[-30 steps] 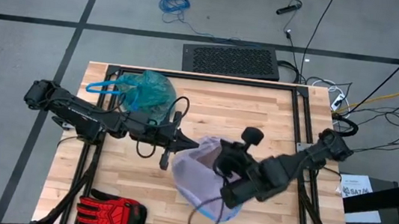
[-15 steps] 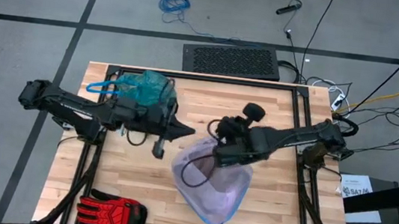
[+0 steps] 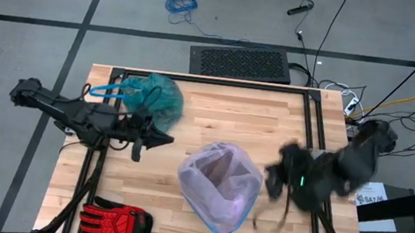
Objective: Place trash/remove bag and relplace
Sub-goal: Insert the trash bag into the trash bin
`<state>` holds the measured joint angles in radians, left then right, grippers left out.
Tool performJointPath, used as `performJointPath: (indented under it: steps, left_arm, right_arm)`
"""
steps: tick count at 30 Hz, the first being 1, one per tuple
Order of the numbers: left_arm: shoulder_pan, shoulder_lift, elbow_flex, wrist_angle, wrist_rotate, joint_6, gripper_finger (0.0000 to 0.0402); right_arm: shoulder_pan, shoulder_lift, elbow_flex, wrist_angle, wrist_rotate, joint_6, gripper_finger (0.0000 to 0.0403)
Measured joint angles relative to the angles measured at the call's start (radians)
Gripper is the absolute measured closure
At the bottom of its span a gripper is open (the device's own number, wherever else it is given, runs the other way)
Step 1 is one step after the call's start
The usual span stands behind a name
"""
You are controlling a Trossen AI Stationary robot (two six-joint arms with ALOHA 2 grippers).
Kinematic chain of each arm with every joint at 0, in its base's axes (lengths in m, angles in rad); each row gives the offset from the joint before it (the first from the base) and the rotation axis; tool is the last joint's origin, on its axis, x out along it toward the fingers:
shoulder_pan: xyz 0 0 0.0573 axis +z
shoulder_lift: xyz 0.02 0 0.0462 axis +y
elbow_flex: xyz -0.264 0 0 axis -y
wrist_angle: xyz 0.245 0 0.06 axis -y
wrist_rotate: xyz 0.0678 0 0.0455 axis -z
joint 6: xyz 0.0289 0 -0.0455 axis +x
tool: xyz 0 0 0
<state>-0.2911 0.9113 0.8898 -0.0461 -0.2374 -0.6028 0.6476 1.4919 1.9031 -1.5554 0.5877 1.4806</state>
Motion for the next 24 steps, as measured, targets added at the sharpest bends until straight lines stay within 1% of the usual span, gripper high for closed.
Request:
performJointPath:
  steps: [1,3,5,7,9,12,16,19,24]
  left_arm:
    - [-0.013,-0.012,0.000,-0.063,-0.004,-0.043,0.0402]
    - [-0.040,-0.021,0.000,-0.110,-0.012,-0.098,0.0402]
    - [-0.065,-0.021,0.000,-0.110,-0.019,-0.104,0.0402]
    - [-0.079,-0.022,-0.001,-0.079,-0.034,-0.099,0.0402]
    - [-0.083,-0.023,-0.001,-0.069,-0.042,-0.098,0.0402]
    - [-0.083,-0.004,-0.007,-0.037,-0.043,-0.098,0.0402]
    - [-0.084,0.023,-0.068,0.063,-0.041,-0.126,0.0402]
    - [-0.085,0.035,-0.141,0.138,-0.041,-0.202,0.0402]
    - [-0.110,0.056,-0.289,0.323,-0.061,-0.287,0.0402]
  right_arm:
    - [0.053,0.011,-0.019,0.032,0.010,0.033,0.0403]
    - [0.149,0.045,-0.072,0.135,0.072,0.089,0.0403]
    - [0.231,0.078,-0.129,0.268,0.192,0.128,0.0403]
    - [0.286,0.120,-0.173,0.391,0.310,0.132,0.0403]
    - [0.302,0.175,-0.195,0.442,0.357,0.145,0.0403]
    - [0.284,0.256,-0.199,0.438,0.334,0.190,0.0403]
    - [0.245,0.344,-0.199,0.375,0.312,0.240,0.0403]
    - [0.209,0.386,-0.198,0.307,0.241,0.266,0.0403]
    - [0.165,0.454,-0.199,0.228,0.197,0.299,0.0403]
